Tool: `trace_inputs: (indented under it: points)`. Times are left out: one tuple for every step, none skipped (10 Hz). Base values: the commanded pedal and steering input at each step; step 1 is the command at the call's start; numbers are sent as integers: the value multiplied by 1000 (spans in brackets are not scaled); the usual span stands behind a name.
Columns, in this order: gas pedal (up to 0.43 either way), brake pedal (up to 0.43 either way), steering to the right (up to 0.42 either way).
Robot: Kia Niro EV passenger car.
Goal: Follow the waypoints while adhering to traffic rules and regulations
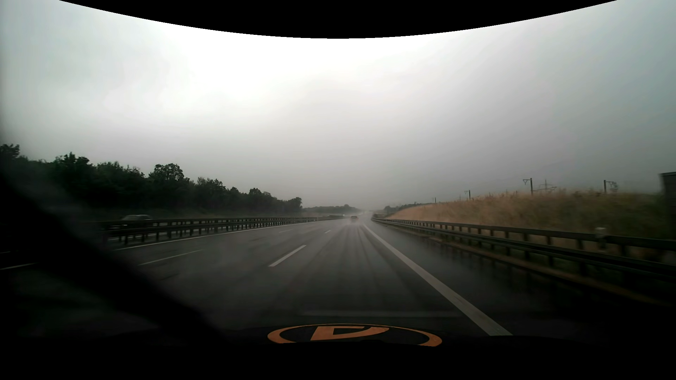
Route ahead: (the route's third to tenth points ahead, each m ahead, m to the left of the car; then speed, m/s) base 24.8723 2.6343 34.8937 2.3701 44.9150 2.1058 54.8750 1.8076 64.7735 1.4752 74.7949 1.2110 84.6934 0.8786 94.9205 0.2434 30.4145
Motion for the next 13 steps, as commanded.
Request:
trace_inputs:
  points:
    - [240,0,3]
    - [228,0,4]
    - [197,0,3]
    - [169,0,3]
    - [157,0,4]
    - [157,0,3]
    - [157,0,4]
    - [157,0,3]
    - [169,0,3]
    - [169,0,4]
    - [177,0,3]
    - [189,0,3]
    - [189,0,4]
